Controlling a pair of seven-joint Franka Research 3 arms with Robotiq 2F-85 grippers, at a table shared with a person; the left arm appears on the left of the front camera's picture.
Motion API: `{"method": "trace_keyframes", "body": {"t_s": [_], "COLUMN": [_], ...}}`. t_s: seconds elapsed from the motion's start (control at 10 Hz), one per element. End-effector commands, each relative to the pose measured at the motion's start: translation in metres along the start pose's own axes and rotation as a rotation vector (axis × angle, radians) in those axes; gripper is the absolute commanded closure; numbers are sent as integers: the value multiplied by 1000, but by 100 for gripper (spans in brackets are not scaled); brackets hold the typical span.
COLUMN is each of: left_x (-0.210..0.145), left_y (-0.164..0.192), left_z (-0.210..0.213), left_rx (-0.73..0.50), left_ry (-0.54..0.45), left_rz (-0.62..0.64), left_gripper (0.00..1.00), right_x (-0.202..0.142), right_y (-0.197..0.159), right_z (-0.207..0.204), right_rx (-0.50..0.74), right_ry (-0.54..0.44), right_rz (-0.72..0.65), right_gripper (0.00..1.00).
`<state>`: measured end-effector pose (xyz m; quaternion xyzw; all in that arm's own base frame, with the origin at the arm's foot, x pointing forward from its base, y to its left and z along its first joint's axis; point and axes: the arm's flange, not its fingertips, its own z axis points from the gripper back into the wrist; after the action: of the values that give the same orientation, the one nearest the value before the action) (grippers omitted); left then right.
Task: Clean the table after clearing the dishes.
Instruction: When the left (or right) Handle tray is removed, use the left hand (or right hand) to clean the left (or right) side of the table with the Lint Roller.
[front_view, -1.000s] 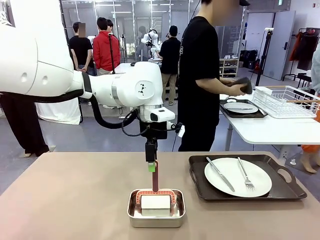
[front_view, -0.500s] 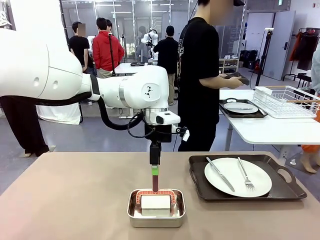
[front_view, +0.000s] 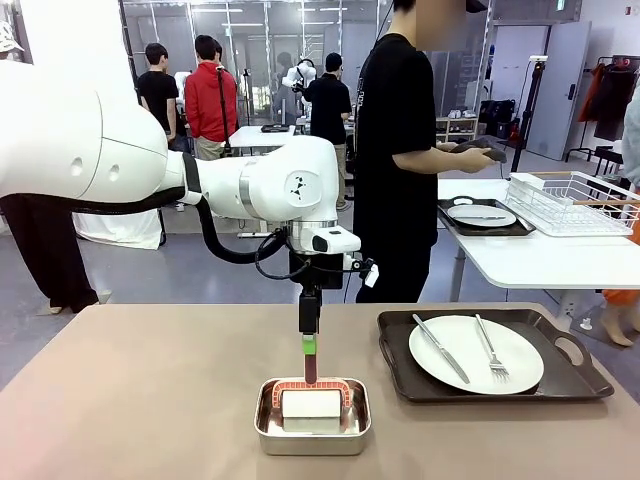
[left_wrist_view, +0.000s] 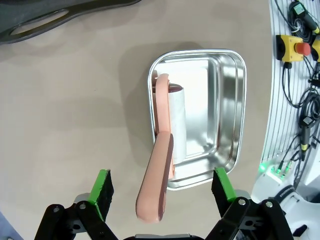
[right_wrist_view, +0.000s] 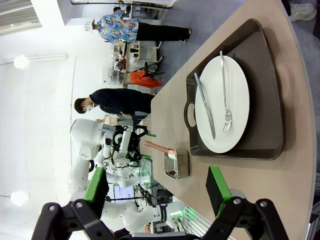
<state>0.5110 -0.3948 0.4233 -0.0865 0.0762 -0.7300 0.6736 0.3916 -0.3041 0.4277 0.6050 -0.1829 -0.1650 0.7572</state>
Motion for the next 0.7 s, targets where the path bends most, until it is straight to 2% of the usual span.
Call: {"method": "trace_keyframes", "body": {"t_s": [0.0, 0.6], "left_x": [1, -4], "left_y": [-4, -7], "left_z": [-7, -18], "left_rx": [-4, -13], "left_ry": [28, 15], "left_rz": [19, 17], "left_gripper": [0, 0], "right_x": [-1, -1], "right_y": [3, 3], "right_z": [1, 1], "right_rx": [0, 0], "right_ry": [-2, -2], "right_rz": [3, 3], "right_gripper": [0, 0]}}
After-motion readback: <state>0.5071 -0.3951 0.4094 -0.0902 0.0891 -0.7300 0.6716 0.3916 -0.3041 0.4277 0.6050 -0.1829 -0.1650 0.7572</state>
